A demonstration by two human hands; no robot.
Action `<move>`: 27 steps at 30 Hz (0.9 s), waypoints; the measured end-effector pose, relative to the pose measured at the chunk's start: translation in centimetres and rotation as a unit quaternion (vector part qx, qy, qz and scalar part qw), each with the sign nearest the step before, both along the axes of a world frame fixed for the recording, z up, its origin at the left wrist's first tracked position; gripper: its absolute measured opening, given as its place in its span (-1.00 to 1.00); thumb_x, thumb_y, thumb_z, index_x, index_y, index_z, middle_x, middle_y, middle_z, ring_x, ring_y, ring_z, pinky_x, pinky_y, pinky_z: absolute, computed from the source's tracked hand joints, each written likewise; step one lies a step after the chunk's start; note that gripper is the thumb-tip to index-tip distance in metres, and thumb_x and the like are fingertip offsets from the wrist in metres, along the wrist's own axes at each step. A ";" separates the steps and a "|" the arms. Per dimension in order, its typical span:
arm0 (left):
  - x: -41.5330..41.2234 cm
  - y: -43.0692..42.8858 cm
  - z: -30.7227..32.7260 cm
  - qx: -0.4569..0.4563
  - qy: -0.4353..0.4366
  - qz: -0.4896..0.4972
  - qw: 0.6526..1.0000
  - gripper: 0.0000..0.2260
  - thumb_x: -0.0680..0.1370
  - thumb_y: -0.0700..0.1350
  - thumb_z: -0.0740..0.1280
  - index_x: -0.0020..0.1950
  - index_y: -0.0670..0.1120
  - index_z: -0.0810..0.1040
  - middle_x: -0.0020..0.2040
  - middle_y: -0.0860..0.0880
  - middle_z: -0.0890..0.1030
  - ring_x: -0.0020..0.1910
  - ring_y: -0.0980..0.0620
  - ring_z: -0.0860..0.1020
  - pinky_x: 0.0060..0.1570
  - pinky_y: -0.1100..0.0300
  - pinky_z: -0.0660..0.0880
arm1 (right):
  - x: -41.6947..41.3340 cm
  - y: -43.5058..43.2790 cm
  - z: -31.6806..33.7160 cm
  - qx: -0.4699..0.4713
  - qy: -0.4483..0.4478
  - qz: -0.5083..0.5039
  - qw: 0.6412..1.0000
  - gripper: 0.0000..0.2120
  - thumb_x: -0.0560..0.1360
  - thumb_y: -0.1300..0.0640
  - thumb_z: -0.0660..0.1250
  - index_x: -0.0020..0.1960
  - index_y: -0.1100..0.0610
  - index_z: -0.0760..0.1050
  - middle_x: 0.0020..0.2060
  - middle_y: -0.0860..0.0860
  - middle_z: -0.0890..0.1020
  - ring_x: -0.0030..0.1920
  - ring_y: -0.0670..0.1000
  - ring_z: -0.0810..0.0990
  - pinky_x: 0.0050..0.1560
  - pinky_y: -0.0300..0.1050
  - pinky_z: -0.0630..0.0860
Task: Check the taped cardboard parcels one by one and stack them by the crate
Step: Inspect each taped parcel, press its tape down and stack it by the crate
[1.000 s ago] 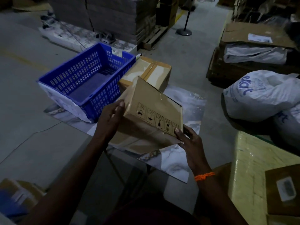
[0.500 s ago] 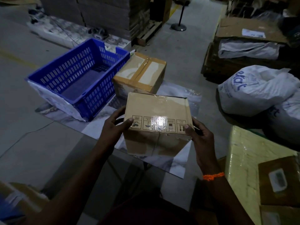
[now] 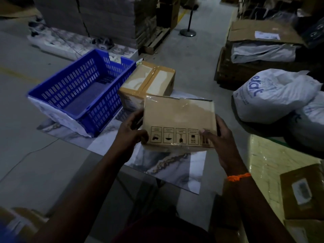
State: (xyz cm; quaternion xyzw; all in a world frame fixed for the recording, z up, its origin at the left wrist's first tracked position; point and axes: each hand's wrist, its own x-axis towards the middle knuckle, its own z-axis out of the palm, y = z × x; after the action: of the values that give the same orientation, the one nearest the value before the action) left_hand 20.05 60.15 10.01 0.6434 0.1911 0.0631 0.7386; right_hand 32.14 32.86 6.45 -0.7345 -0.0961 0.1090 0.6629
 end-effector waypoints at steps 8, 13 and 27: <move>-2.1 -1.6 -4.9 -0.043 0.054 0.057 0.996 -0.79 0.63 -0.13 0.34 0.26 -0.03 0.60 0.20 0.04 0.67 0.24 0.02 0.61 0.08 0.00 0.59 | -4.8 -3.4 -3.8 0.069 0.039 -0.135 0.988 -0.85 0.69 0.20 0.25 0.22 0.12 0.53 0.04 -0.15 0.71 0.20 0.09 0.64 0.00 -0.07 0.64; -3.9 -2.2 -8.1 -0.018 0.108 0.053 0.993 -0.74 0.65 0.10 0.25 0.24 0.05 0.62 0.19 0.05 0.66 0.18 0.09 0.60 -0.02 0.13 0.57 | -7.9 -4.4 -6.7 0.024 0.093 -0.140 0.986 -0.75 0.64 -0.02 0.24 0.18 0.07 0.59 -0.01 -0.12 0.74 0.08 -0.04 0.70 -0.10 -0.21 0.64; 2.5 -1.4 -12.5 0.154 0.164 0.020 0.974 -0.60 0.62 -0.11 0.37 0.46 -0.08 0.48 0.31 0.06 0.54 0.24 0.03 0.56 0.02 0.19 0.54 | 0.1 -2.8 -13.7 -0.089 0.123 -0.089 0.984 -0.49 0.51 -0.02 0.53 0.39 0.11 0.53 0.19 0.04 0.68 0.18 0.03 0.68 0.10 -0.01 0.66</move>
State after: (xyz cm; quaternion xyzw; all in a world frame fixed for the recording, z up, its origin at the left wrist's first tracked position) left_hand 22.57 58.70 -2.47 0.7471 0.3108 0.0002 0.5875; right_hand 32.23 30.11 -7.20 -0.7773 0.0621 0.1474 0.6085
